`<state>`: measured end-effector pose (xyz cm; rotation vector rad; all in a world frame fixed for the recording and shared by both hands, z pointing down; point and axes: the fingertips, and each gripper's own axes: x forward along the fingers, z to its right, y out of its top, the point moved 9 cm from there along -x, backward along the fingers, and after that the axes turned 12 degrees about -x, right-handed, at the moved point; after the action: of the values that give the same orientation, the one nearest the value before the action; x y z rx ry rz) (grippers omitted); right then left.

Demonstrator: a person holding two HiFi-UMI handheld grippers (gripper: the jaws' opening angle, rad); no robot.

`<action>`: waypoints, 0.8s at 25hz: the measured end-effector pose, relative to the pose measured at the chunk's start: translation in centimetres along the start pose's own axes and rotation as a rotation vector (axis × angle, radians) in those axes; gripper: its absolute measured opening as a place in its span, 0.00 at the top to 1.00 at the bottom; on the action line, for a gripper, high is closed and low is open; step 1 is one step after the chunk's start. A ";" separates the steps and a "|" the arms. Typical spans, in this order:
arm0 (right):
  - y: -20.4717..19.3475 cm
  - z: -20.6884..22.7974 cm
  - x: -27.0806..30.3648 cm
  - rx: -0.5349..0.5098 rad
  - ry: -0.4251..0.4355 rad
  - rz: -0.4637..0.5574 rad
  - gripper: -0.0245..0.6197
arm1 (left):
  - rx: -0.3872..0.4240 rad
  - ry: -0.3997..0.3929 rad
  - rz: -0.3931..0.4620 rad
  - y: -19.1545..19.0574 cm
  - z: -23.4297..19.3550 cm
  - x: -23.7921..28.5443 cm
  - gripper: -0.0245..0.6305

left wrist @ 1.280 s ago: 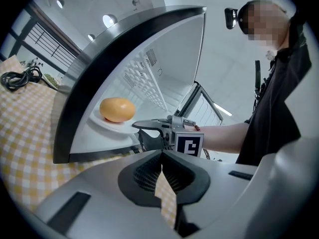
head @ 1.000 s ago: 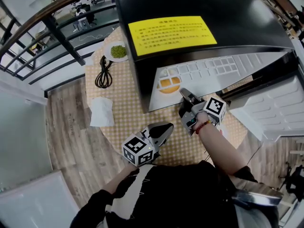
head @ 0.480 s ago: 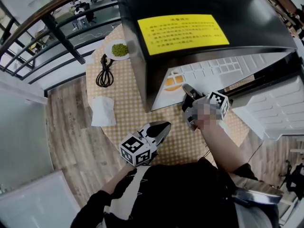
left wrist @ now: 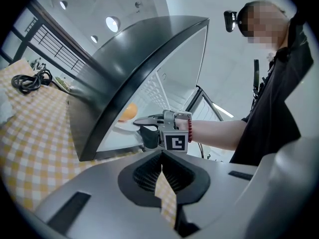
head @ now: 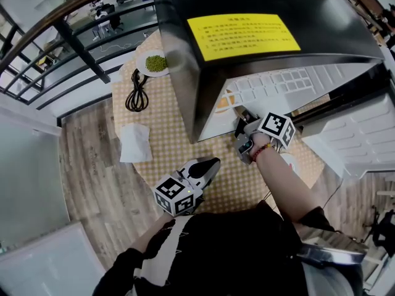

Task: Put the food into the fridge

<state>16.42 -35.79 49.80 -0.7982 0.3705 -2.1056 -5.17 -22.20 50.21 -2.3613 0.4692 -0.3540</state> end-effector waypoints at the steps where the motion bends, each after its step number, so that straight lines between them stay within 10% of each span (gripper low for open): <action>1: 0.0 -0.1 0.0 -0.006 -0.002 0.000 0.92 | 0.000 0.001 0.003 0.0 0.0 -0.2 0.94; 20: -0.4 -1.5 0.1 -0.339 -0.157 -0.065 0.86 | -0.012 0.030 0.032 -0.5 0.5 -2.3 0.94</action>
<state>15.17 -35.70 48.94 -1.1778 0.6338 -2.0500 -6.96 -20.59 49.92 -2.3606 0.5242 -0.3728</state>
